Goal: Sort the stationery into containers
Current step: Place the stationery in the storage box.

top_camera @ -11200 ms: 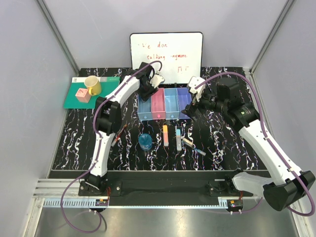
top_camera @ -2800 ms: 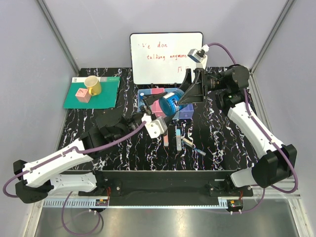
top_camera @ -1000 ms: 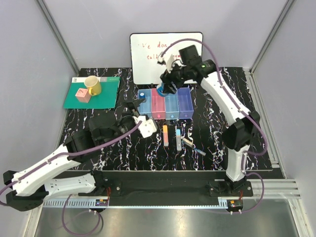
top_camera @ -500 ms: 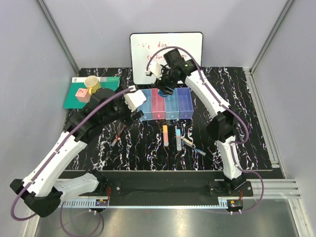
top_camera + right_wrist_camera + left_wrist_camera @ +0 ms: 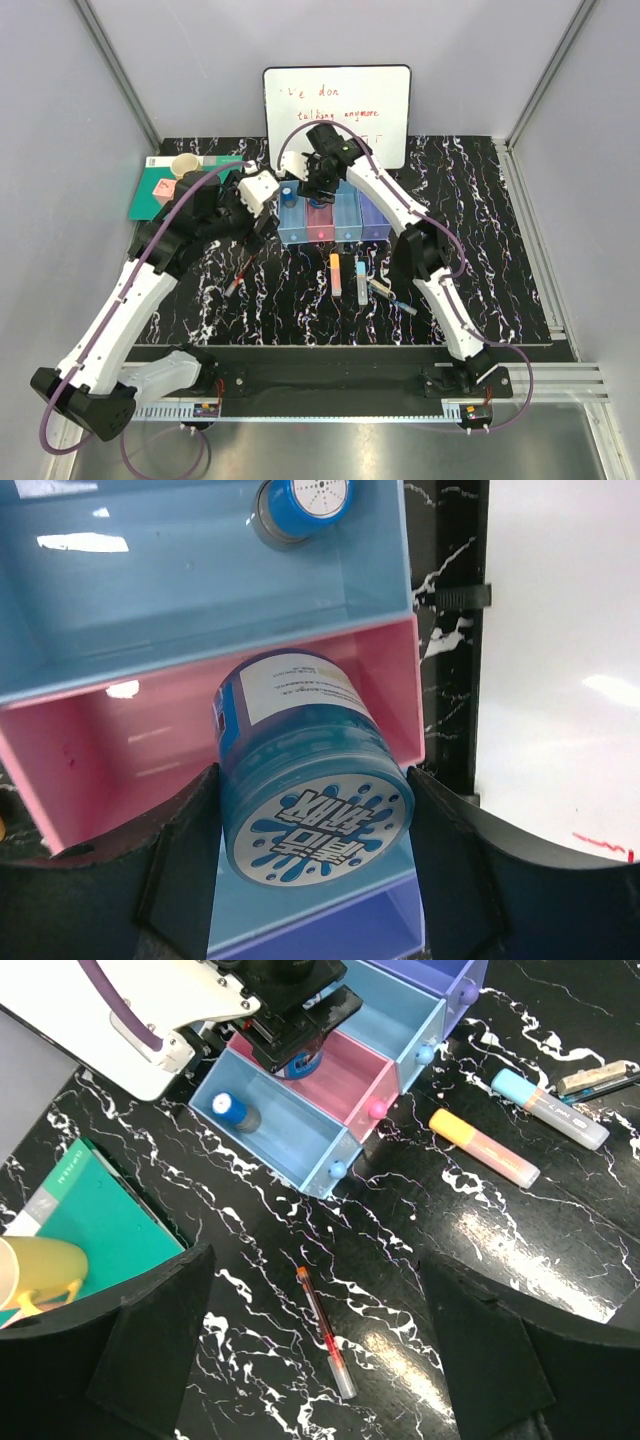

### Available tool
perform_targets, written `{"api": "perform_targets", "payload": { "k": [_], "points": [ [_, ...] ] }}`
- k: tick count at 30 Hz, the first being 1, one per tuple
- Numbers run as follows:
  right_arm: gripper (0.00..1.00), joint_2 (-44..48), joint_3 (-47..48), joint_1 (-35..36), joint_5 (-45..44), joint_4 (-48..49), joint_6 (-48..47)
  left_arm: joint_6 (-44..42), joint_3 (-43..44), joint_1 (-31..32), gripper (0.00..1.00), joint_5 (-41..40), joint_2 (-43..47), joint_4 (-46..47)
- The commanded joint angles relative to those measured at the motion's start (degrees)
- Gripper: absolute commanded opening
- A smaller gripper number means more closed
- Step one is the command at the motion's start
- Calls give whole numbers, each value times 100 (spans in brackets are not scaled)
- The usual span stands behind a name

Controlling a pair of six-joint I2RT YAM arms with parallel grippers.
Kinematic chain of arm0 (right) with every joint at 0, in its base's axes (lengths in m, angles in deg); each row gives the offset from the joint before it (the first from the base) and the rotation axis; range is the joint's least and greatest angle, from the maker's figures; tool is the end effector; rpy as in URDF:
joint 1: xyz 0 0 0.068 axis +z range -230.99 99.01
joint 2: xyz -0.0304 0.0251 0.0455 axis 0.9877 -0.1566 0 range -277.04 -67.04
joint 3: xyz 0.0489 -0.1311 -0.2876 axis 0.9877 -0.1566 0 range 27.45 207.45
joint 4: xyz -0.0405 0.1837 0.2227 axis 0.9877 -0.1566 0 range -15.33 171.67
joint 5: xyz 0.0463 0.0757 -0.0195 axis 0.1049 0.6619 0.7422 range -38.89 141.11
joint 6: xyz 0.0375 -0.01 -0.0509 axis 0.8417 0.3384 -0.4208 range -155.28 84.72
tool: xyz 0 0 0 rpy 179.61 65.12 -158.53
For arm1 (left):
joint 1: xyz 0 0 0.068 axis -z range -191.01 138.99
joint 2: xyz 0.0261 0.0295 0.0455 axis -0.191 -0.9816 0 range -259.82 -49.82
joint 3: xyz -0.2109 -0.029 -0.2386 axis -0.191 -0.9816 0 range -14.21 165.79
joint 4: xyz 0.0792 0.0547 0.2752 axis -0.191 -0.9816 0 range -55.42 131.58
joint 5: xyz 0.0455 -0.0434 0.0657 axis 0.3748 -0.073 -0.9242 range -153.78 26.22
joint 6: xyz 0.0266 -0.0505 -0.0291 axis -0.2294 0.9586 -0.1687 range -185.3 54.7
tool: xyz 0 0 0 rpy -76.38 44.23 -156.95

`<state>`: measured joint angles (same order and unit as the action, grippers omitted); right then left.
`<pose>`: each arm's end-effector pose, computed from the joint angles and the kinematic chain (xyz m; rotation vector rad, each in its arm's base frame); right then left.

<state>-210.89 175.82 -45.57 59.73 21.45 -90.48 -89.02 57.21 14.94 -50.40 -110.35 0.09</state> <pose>0.4951 0.3612 0.2779 -1.8377 1.7351 0.0538 0.2038 -0.1118 0.4343 1.0076 1.8428 -0.2691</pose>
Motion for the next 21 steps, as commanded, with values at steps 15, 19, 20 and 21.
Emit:
{"api": "perform_targets", "payload": {
  "k": [15,19,20,21],
  "points": [
    [0,-398,122,106,-546,951,-632,-53,-137,-310,90,525,156,239],
    [0,-503,121,114,-590,1039,-685,-53,-154,-337,90,560,173,238],
    [0,-521,121,106,-581,1057,-685,-53,-154,-337,90,560,173,238],
    [0,-547,113,114,-572,1057,-685,-53,-163,-337,90,568,182,238]
  ]
}}
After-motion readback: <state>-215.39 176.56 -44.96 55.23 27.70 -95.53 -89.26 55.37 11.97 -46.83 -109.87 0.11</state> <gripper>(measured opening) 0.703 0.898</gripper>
